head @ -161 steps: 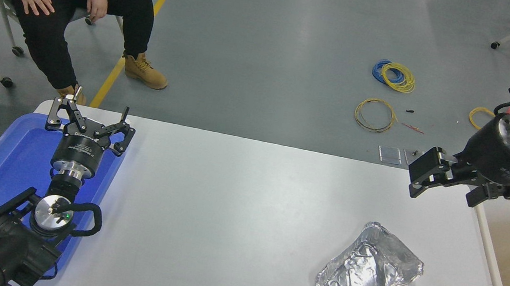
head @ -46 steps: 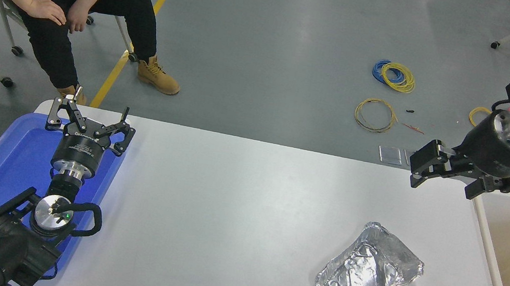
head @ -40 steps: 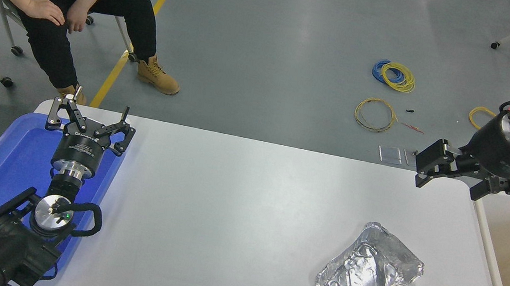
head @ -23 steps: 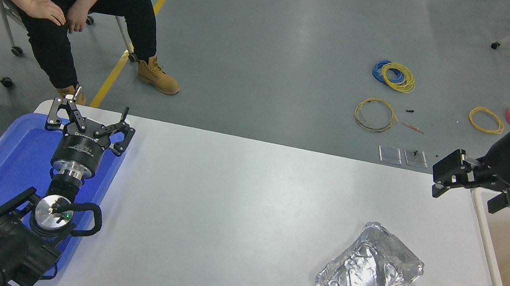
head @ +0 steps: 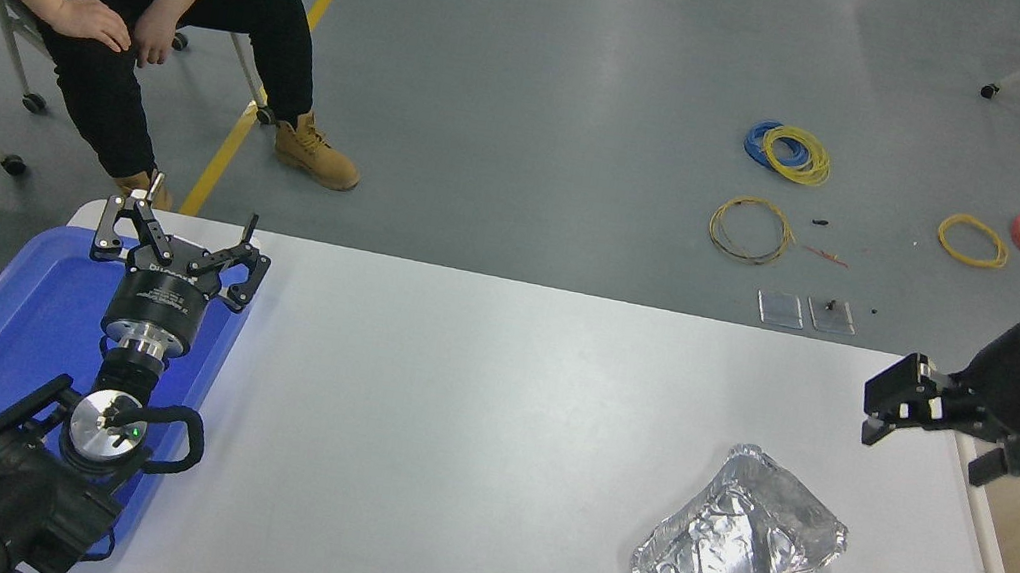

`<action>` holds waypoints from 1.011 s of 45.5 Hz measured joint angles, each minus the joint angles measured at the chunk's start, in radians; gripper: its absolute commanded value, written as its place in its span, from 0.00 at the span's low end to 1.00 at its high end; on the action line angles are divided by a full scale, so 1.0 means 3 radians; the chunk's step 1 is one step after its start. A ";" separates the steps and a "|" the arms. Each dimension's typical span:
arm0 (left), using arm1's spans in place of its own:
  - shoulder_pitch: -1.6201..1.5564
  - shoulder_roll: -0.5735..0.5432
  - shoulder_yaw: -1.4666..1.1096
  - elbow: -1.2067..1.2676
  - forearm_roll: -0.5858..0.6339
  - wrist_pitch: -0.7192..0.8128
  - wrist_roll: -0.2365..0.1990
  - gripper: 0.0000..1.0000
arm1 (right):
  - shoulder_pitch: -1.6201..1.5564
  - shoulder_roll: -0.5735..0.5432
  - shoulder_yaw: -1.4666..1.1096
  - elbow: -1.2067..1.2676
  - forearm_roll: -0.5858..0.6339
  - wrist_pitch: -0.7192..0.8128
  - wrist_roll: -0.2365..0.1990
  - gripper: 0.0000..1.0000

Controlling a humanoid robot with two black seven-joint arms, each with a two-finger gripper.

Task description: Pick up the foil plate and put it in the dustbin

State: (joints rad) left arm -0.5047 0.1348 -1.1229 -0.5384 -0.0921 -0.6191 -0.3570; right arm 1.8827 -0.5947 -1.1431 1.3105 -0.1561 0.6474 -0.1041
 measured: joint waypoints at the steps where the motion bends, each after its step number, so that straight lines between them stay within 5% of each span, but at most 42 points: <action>1: 0.0000 0.0000 0.0000 0.0000 0.0000 0.0000 0.0000 1.00 | -0.0021 -0.0005 0.0000 0.0004 0.0024 -0.0017 0.0000 1.00; 20: 0.0000 0.0000 0.0000 0.0000 0.0000 -0.0003 0.0004 1.00 | -0.0600 -0.0032 0.0108 0.0138 0.0378 -0.0557 0.0003 1.00; 46: 0.0000 0.0000 0.0000 0.0000 0.0000 -0.0002 0.0002 1.00 | -0.1421 0.0072 0.0604 0.0141 0.0158 -0.1335 0.0024 0.96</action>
State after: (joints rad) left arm -0.5047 0.1348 -1.1229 -0.5384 -0.0920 -0.6199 -0.3563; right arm 1.4564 -0.5730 -0.9618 1.3527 -0.1087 0.2468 -0.0968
